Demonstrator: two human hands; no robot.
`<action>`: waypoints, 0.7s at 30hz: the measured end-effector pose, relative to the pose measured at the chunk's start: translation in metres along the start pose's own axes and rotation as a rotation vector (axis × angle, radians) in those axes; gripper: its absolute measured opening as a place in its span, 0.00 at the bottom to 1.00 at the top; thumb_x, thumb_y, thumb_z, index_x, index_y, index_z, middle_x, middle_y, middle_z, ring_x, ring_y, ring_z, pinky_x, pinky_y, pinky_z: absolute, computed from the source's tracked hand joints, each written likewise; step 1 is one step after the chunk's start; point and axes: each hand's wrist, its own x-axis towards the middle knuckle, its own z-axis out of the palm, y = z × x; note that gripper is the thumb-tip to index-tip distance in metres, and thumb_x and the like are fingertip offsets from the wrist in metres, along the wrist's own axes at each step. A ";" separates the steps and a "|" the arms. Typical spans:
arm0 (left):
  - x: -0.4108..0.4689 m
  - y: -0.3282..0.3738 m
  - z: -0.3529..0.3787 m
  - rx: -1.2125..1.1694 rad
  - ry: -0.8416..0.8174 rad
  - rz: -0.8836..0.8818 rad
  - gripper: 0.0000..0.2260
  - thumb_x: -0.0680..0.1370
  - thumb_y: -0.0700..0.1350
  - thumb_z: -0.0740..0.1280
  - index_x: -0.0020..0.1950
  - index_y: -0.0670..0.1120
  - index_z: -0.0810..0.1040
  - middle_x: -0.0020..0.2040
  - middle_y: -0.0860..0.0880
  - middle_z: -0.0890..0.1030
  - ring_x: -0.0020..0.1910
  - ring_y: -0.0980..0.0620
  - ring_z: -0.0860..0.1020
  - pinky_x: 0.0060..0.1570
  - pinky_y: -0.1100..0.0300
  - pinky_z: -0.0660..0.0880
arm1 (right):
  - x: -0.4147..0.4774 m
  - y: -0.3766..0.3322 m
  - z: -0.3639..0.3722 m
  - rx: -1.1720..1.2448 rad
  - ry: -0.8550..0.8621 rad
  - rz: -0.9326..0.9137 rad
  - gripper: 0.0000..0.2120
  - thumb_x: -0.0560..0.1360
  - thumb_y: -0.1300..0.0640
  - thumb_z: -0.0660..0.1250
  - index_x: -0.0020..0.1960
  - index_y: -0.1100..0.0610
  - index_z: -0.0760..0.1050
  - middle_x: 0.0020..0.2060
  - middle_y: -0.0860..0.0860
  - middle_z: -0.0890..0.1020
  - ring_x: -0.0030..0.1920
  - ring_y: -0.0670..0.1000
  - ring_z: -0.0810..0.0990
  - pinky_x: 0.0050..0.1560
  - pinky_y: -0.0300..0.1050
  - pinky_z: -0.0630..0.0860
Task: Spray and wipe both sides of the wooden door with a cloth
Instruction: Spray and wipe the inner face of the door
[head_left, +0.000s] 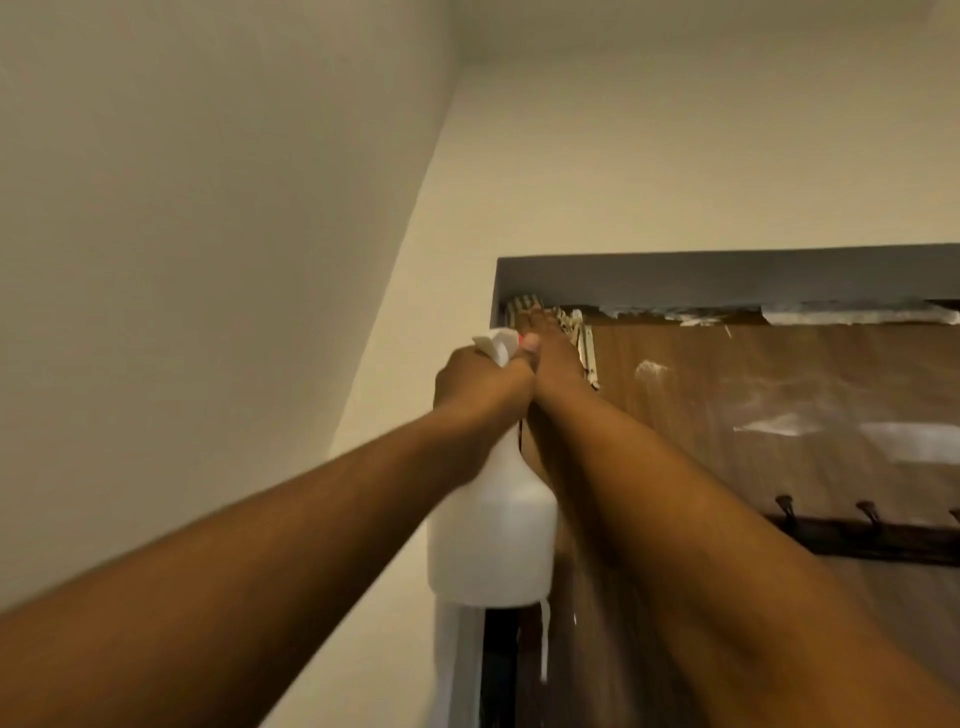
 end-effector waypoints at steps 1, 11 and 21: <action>-0.005 -0.002 -0.002 0.011 0.012 0.003 0.32 0.65 0.67 0.63 0.53 0.42 0.80 0.47 0.41 0.83 0.46 0.40 0.82 0.51 0.46 0.80 | -0.007 0.000 0.001 -0.095 -0.009 0.003 0.24 0.84 0.63 0.54 0.78 0.66 0.55 0.78 0.62 0.57 0.78 0.59 0.57 0.76 0.49 0.55; -0.058 -0.021 0.013 0.021 -0.028 -0.050 0.26 0.75 0.62 0.64 0.61 0.42 0.74 0.52 0.42 0.81 0.48 0.42 0.81 0.51 0.47 0.80 | -0.149 0.024 0.002 -0.027 -0.140 -0.171 0.33 0.81 0.55 0.64 0.80 0.55 0.53 0.78 0.55 0.59 0.78 0.54 0.56 0.76 0.55 0.61; -0.075 -0.027 0.063 -0.002 -0.177 -0.065 0.23 0.77 0.60 0.63 0.59 0.41 0.75 0.45 0.43 0.82 0.41 0.48 0.82 0.46 0.52 0.81 | -0.142 0.111 -0.067 -0.320 -0.057 -0.055 0.28 0.83 0.58 0.58 0.80 0.54 0.54 0.79 0.54 0.56 0.79 0.53 0.53 0.76 0.50 0.56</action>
